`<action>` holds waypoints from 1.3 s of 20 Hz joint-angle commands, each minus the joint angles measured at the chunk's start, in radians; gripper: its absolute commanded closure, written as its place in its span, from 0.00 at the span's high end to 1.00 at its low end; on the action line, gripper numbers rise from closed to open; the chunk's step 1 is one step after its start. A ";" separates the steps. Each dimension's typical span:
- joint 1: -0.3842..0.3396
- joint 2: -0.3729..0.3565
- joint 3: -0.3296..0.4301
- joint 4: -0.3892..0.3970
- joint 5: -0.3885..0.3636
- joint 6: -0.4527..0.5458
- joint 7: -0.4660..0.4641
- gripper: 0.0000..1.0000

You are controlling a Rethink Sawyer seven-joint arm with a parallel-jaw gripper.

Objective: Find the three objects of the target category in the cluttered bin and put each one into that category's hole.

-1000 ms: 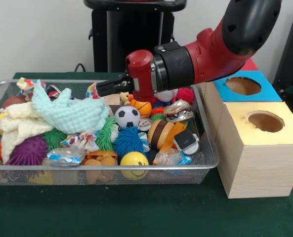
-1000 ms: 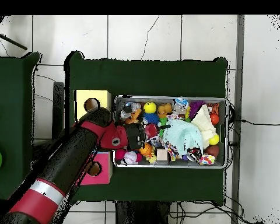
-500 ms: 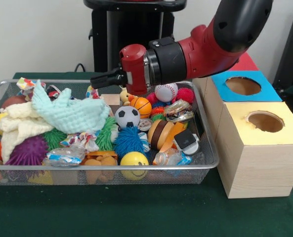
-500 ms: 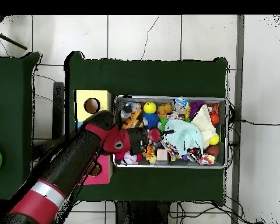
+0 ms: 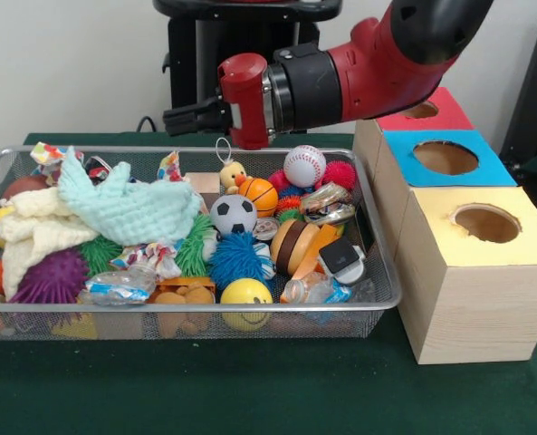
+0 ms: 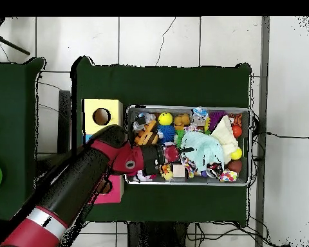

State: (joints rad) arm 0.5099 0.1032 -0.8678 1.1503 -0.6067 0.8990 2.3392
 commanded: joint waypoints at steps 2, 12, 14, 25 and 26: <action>0.033 0.040 0.090 0.008 -0.006 0.002 0.093 0.00; 0.027 0.094 0.075 0.029 -0.073 -0.105 0.150 0.00; 0.026 0.117 0.086 0.019 -0.073 -0.117 0.185 0.00; 0.056 0.146 0.094 0.040 -0.014 -0.043 0.245 0.00; 0.061 0.136 0.086 0.049 -0.012 -0.031 0.241 0.00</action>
State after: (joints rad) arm 0.5651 0.2089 -0.8691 1.1558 -0.6702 0.8690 2.3450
